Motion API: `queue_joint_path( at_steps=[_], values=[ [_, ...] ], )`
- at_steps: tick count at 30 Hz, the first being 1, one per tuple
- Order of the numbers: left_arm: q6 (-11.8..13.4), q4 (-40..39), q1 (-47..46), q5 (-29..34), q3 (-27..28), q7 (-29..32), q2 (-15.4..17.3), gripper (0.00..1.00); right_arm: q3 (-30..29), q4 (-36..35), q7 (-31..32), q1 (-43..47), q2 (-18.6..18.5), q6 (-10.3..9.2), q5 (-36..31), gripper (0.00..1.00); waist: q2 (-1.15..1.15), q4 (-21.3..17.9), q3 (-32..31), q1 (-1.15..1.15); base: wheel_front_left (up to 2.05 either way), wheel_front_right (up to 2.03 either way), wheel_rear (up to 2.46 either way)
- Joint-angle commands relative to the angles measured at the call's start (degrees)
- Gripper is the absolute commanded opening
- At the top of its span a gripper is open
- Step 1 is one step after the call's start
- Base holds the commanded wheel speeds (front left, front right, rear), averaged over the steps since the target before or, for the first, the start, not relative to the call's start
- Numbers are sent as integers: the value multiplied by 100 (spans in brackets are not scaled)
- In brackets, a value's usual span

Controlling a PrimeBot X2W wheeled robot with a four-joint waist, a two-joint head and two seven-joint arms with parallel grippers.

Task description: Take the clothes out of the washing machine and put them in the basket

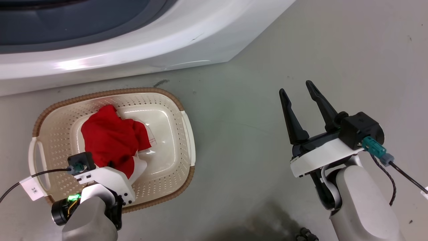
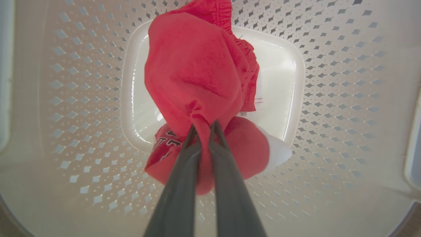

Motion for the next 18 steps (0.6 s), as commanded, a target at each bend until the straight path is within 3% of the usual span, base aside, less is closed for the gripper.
queue_joint_path(
  at_steps=[1,2,12,18],
  values=[
    [-14,7,-45,-18,3,-5,9,82,-1,9,-25,-114,8,-4,-6,100,0,22,-35,-1,0,0,0],
    [-32,29,-18,-39,1,-11,-6,100,-7,37,-27,-130,8,-4,-19,100,0,44,-80,-1,0,0,0],
    [-203,3,504,-123,13,-146,-308,100,-237,285,-25,278,5,-4,-283,100,0,387,-1369,-1,0,0,0],
    [-154,-897,1142,123,-64,-145,-452,100,-406,403,3,698,3,-4,-449,100,0,585,-2196,-1,0,0,0]
  ],
)
